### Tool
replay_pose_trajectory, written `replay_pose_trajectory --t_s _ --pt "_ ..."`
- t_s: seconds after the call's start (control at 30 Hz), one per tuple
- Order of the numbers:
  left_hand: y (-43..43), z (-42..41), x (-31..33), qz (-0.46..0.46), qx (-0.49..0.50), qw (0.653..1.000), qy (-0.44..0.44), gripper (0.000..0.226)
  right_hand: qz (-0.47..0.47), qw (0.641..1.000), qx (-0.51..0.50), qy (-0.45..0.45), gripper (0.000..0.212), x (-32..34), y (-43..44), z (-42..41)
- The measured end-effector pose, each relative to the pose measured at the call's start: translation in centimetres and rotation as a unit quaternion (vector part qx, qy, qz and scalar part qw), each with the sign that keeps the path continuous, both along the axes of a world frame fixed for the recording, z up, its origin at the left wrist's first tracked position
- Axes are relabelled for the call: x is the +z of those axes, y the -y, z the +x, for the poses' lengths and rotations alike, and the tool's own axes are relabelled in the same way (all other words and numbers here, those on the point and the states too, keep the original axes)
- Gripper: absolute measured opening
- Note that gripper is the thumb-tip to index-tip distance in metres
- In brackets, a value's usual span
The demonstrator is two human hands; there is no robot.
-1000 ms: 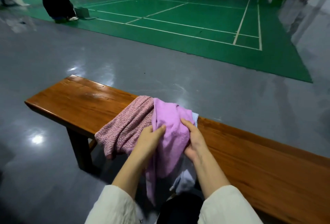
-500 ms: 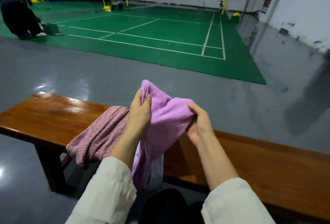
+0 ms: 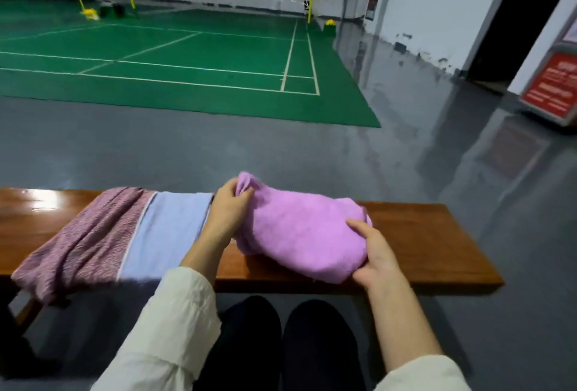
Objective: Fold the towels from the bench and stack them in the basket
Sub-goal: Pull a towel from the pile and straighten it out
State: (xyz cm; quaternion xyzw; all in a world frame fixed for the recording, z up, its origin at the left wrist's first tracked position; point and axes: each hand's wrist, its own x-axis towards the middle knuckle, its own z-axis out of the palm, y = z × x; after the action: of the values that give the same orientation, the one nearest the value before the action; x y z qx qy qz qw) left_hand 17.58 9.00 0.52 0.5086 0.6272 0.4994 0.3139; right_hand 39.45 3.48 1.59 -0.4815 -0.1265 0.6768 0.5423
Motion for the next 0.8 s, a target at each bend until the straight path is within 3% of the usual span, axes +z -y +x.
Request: replay_pose_trajectory --t_s 0.13,0.27,0.43,0.5,0.63,0.7,0.8 --pt "2.5 2.3 -3.8 -0.042 -0.072 0.996 -0.021 0.009 -0.019 0.999 -0.008 -0.033 0.022 -3.2 1.2 -1.0" --pt "5.4 5.2 -3.9 0.005 -0.096 0.994 -0.059 0.009 -0.013 0.993 -0.010 -0.119 0.033 -3.9 1.7 -2.5" --pt "8.9 8.0 -3.6 0.019 -0.108 0.993 -0.040 0.030 0.106 0.986 0.049 -0.115 0.029 -2.9 2.7 -3.3" --pt "9.5 7.9 -4.2 0.047 -0.067 0.995 -0.065 0.017 0.140 0.985 0.069 -0.070 0.022 -3.2 3.4 -3.4" --pt "10.4 7.6 -5.6 0.112 -0.007 0.978 -0.174 0.014 0.140 0.977 0.029 0.160 0.015 -4.8 4.2 -4.0" --pt "11.0 7.5 -5.9 0.081 -0.035 0.990 -0.113 0.008 0.149 0.955 0.005 0.258 0.028 -5.5 4.3 -4.4" --pt "11.0 6.0 -6.1 0.006 -0.077 0.997 0.014 0.007 0.158 0.934 -0.022 0.320 0.038 -5.6 4.3 -4.9"
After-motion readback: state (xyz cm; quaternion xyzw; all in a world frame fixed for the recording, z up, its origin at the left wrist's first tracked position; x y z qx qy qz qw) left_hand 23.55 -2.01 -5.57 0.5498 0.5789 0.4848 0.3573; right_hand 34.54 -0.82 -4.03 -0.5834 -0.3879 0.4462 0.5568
